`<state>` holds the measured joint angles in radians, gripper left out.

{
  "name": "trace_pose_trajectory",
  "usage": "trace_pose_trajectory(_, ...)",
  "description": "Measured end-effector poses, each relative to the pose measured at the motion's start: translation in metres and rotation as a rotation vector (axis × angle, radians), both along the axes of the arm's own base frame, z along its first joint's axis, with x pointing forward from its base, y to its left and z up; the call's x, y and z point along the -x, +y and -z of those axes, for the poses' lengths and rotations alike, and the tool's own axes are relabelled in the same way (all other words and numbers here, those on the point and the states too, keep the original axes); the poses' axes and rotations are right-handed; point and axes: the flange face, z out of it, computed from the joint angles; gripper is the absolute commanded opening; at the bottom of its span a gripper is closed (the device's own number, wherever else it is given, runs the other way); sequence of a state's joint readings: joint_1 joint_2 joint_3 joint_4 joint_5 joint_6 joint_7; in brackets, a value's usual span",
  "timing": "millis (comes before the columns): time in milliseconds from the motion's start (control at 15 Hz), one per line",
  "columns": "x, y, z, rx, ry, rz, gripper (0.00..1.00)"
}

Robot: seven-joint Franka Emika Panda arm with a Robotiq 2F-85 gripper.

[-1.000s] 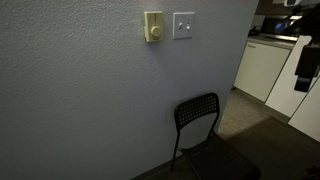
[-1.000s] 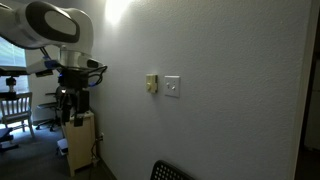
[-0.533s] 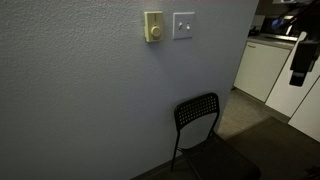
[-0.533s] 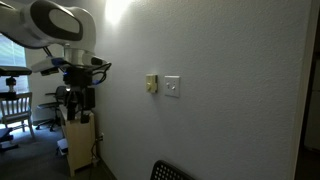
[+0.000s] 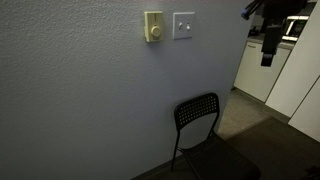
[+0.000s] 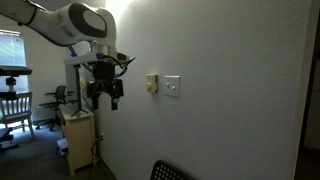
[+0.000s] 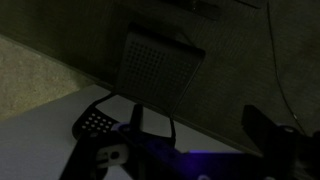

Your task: Turn the left switch off

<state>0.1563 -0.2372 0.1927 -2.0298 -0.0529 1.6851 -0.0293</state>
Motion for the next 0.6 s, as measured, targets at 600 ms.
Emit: trace_pose_trajectory(600, -0.078, 0.035, -0.016, 0.102, -0.042, -0.334, 1.0)
